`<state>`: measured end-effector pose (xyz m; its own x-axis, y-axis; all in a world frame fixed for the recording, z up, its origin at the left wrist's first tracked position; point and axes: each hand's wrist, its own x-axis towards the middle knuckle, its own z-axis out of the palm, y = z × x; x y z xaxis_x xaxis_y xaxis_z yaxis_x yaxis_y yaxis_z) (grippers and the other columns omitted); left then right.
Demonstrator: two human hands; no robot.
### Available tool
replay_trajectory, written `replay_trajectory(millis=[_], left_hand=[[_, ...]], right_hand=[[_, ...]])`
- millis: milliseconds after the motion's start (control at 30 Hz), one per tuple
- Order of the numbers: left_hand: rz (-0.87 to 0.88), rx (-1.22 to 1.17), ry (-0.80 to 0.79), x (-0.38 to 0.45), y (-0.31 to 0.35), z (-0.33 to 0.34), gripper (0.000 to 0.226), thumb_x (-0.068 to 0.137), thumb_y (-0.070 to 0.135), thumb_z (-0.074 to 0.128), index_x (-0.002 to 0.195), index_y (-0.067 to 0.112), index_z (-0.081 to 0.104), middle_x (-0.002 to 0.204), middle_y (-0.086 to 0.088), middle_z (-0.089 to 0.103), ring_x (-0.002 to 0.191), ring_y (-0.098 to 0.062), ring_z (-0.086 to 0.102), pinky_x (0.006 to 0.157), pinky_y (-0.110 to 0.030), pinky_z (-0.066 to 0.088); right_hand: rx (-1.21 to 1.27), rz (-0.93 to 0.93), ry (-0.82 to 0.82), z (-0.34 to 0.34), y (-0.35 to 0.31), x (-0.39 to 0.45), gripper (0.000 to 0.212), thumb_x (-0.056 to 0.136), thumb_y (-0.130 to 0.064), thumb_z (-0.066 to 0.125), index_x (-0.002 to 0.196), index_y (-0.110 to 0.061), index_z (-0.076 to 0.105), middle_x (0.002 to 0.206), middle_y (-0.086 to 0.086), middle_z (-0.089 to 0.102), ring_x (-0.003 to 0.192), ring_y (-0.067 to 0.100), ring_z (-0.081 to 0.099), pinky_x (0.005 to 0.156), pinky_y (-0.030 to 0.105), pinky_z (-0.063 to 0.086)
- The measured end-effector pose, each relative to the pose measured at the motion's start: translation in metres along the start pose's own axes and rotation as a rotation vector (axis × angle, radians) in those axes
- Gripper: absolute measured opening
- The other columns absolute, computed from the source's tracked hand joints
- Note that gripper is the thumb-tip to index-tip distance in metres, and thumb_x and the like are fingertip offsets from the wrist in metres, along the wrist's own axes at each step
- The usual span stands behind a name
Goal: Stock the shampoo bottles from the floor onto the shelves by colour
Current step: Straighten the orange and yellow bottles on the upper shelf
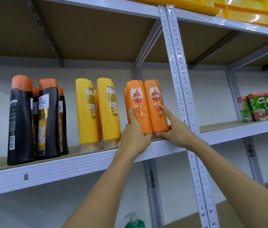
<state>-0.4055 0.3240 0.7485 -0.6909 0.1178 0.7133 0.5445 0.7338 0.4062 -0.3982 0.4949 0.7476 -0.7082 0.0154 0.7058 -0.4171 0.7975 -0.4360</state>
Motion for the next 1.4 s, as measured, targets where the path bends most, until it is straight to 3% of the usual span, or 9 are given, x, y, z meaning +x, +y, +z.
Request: replay_trajectory(millis=[433,633,867,967,1067,1133,1233,1400], left_hand=[[0.001,0.041,-0.007,-0.003,0.004,-0.002,0.111,0.091,0.041,0.069,0.155,0.029,-0.022,0.145,-0.013,0.047,0.125,-0.034,0.055,0.103,-0.05,0.048],[0.079,0.16,0.064,-0.017,0.007,-0.002,0.086,0.101,0.037,0.052,0.159,0.024,-0.01,0.14,-0.02,0.043,0.116,-0.04,0.057,0.094,-0.047,0.048],[0.245,0.054,0.131,-0.038,0.0,-0.012,0.076,0.1,0.032,0.053,0.159,0.027,0.006,0.152,-0.013,0.023,0.126,-0.037,0.051,0.102,-0.046,0.047],[0.399,0.007,0.184,-0.047,-0.008,-0.026,0.073,0.098,0.026,0.056,0.159,0.028,0.015,0.148,-0.007,0.026,0.122,-0.032,0.054,0.098,-0.046,0.054],[0.467,-0.018,0.278,-0.05,-0.017,-0.047,0.07,0.097,0.019,0.058,0.157,0.026,0.022,0.143,-0.007,0.033,0.115,-0.024,0.055,0.088,-0.035,0.057],[0.485,-0.011,0.367,-0.051,-0.023,-0.063,0.071,0.095,0.014,0.06,0.156,0.023,0.026,0.138,-0.009,0.039,0.111,-0.022,0.054,0.085,-0.029,0.053],[0.469,0.011,0.46,-0.053,-0.036,-0.084,0.07,0.089,0.008,0.061,0.153,0.019,0.033,0.132,-0.011,0.043,0.111,-0.025,0.051,0.089,-0.033,0.049],[0.365,0.005,0.494,-0.052,-0.059,-0.109,0.073,0.088,0.01,0.06,0.154,0.023,0.031,0.138,-0.012,0.04,0.124,-0.031,0.046,0.1,-0.037,0.042]], right_hand=[[-0.007,-0.007,0.005,0.004,0.003,0.001,0.102,0.094,-0.032,0.07,0.157,-0.048,-0.008,0.159,0.002,0.035,0.128,0.033,0.056,0.105,0.05,0.047],[0.001,0.013,0.024,0.013,0.004,-0.003,0.081,0.103,-0.047,0.049,0.155,-0.051,-0.013,0.15,0.014,0.039,0.124,0.033,0.053,0.108,0.052,0.043],[0.021,-0.06,0.198,0.008,-0.013,-0.024,0.07,0.104,-0.041,0.05,0.161,-0.034,0.01,0.149,0.009,0.036,0.128,0.028,0.049,0.097,0.032,0.039],[0.076,-0.143,0.258,0.007,-0.029,-0.032,0.067,0.102,-0.036,0.054,0.16,-0.032,0.019,0.146,0.008,0.04,0.129,0.026,0.048,0.1,0.037,0.045],[0.103,-0.207,0.304,0.008,-0.048,-0.034,0.066,0.101,-0.034,0.058,0.158,-0.031,0.025,0.143,0.007,0.043,0.126,0.021,0.049,0.101,0.038,0.046],[0.113,-0.229,0.333,0.01,-0.062,-0.033,0.065,0.101,-0.035,0.059,0.156,-0.03,0.027,0.145,0.006,0.043,0.126,0.018,0.048,0.099,0.034,0.044],[0.171,-0.26,0.383,0.014,-0.081,-0.029,0.063,0.099,-0.033,0.062,0.155,-0.03,0.032,0.145,0.004,0.045,0.125,0.015,0.05,0.101,0.034,0.047],[0.219,-0.295,0.42,0.027,-0.112,-0.022,0.065,0.097,-0.038,0.064,0.154,-0.03,0.034,0.146,0.002,0.046,0.125,0.015,0.052,0.102,0.038,0.051]])
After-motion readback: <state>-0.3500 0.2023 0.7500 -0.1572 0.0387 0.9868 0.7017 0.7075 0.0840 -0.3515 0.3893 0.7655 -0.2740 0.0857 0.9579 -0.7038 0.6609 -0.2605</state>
